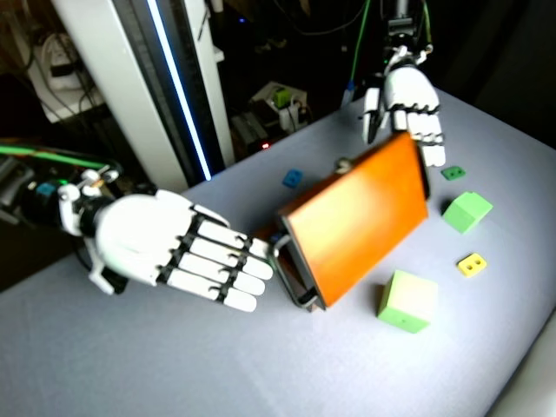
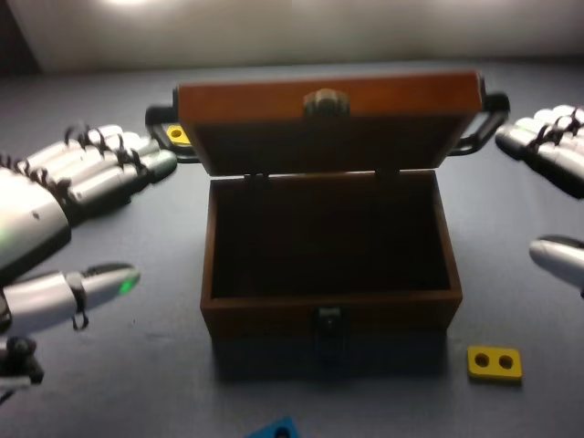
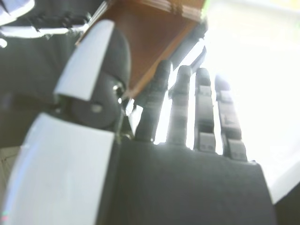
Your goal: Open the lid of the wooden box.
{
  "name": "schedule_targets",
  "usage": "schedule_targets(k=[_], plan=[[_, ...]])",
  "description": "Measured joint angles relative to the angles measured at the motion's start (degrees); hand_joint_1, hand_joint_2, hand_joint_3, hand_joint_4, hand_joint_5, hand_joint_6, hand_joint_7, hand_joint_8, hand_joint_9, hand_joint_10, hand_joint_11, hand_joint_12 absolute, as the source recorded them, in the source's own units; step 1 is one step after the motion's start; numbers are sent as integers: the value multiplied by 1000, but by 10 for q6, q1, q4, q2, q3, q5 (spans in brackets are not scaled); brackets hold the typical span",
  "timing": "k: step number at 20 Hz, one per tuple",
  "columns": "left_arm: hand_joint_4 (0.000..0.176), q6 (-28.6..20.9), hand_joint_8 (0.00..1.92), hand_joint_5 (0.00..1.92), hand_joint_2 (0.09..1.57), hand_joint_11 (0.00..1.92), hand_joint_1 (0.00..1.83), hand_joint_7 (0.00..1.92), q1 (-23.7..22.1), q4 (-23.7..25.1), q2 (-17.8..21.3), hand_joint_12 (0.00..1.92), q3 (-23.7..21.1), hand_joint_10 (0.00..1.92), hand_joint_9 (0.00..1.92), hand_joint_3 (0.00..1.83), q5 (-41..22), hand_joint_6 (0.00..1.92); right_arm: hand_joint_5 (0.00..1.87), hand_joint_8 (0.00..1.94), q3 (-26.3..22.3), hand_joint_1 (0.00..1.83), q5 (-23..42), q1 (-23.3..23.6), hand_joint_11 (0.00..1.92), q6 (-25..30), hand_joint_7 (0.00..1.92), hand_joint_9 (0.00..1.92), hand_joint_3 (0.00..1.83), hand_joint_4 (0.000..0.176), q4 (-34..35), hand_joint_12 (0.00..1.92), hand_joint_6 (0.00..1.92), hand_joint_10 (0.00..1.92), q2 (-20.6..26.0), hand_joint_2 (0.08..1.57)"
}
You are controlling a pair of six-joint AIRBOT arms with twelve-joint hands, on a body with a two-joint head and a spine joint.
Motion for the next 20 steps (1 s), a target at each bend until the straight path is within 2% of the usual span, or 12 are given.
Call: schedule_targets(k=[3,6,7,8,10,11,12,14,15,16,19,20], plan=[[0,0,0,96,1384,0,567,0,-28,-6,-19,0,17,0,0,0,6,16,0,0,13,570,1,15,10,-2,0,0,0,0,10,5,0,0,-11,1444],[3,0,0,113,1373,0,615,0,-45,-12,-30,0,33,0,0,0,17,19,0,0,31,615,-2,34,6,-3,0,0,0,0,32,3,0,0,-23,1447],[28,1,0,110,1371,0,618,0,-49,-16,-30,0,37,0,0,0,22,16,0,0,37,634,-4,39,0,-5,0,0,0,0,38,0,0,0,-24,1447],[37,2,0,116,1371,8,588,0,-52,-22,-33,4,44,0,0,0,25,16,0,0,41,666,-5,42,0,-5,0,0,0,0,45,0,0,0,-24,1444],[32,3,0,100,1382,30,537,0,-54,-51,-38,23,49,0,0,1,24,6,0,0,43,674,-6,48,1,-5,0,0,0,0,47,0,0,0,-25,1446],[2,3,0,49,1389,5,536,0,-54,-53,-38,4,49,0,0,4,20,0,0,0,42,621,-7,48,21,-6,0,0,0,0,44,14,0,0,-25,1439],[0,3,0,12,1389,0,535,0,-54,-49,-38,0,49,0,0,3,16,0,0,0,41,540,-6,48,8,-6,0,0,2,11,45,16,0,0,-26,1446],[0,3,0,1,1388,0,533,0,-52,-52,-38,0,46,0,0,2,4,0,0,0,32,378,2,48,0,-7,0,0,0,5,48,391,0,0,-23,1454],[13,3,0,0,1383,0,526,0,-49,-54,-38,0,45,0,0,0,-5,0,0,0,27,409,10,46,0,-8,0,0,3,4,46,425,0,0,-20,1471],[21,3,0,0,1387,0,528,0,-48,-54,-38,0,43,0,0,2,-10,0,0,0,23,415,19,45,0,-8,0,0,3,23,44,433,0,0,-15,1474],[2,6,0,0,1398,0,577,0,-40,-59,-37,0,37,0,0,3,-29,0,0,0,9,390,57,32,0,-12,0,0,0,15,52,158,0,0,2,1474],[0,7,0,0,1401,0,608,0,-40,-61,-37,0,35,0,0,3,-33,0,0,0,7,332,64,31,0,-11,0,0,0,28,53,31,0,0,3,1461]])
